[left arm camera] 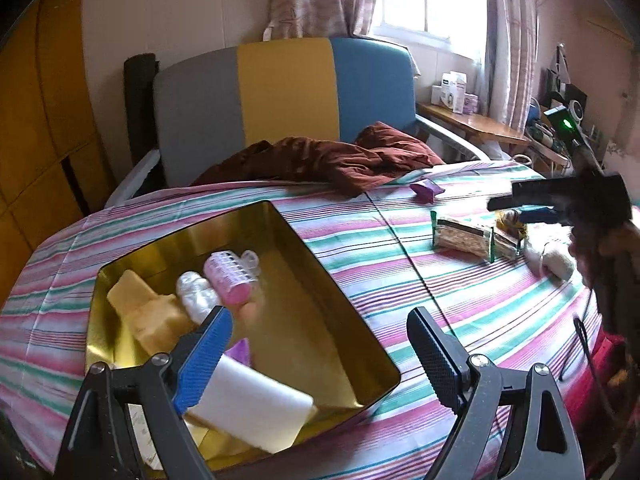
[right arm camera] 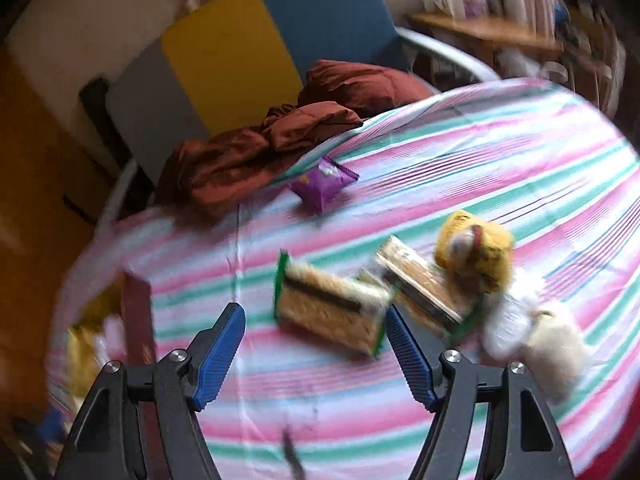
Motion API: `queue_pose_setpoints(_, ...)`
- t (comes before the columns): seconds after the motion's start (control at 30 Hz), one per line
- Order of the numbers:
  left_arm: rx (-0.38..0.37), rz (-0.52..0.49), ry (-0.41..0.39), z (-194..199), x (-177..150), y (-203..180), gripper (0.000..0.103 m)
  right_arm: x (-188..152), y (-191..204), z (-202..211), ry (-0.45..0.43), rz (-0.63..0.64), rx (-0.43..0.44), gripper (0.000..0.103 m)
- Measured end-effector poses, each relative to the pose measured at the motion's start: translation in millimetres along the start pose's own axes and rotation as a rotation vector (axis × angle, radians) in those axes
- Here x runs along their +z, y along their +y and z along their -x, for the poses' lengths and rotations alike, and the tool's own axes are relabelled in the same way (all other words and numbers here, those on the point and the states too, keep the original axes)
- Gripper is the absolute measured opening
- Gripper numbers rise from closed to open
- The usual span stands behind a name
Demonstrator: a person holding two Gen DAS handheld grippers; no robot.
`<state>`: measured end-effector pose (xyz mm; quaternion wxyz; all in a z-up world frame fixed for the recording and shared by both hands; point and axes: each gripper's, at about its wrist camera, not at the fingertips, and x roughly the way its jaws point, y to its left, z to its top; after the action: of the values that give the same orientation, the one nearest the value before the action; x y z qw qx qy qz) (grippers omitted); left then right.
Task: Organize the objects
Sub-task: 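Move both tools back toward the purple packet and cracker packets, then grasp the purple snack packet with the right tool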
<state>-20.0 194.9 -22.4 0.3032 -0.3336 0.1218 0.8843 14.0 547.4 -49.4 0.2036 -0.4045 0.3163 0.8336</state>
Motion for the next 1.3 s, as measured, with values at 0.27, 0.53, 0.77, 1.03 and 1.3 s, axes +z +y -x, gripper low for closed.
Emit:
queue_pose_setpoints(0.27,-0.029,0.01,0.013,-13.3,8.0,0.2,0.089,62.0,-17.2,-77.4,0.047,-0.306,0.07,0.074)
queue_pose_setpoints(0.53,-0.034,0.062,0.041,-25.5,9.5,18.2,0.089,92.2,-22.3,-144.6,0.094,-0.457,-0.001,0.076)
queue_pose_setpoints(0.77,-0.032,0.099,0.062,-35.8,10.1,29.6,0.089,101.0,12.5,-154.5,0.105,-0.249,-0.13,0.042)
queue_pose_setpoints(1.03,-0.05,0.049,0.058,-39.7,18.6,19.9,0.089,70.8,26.9,-120.6,0.106,0.005,-0.099,0.035)
queue_pose_setpoints(1.3,-0.123,-0.01,0.09,-59.1,47.3,-12.6,0.089,55.3,0.0,-29.6,-0.056,0.114,-0.057,0.035)
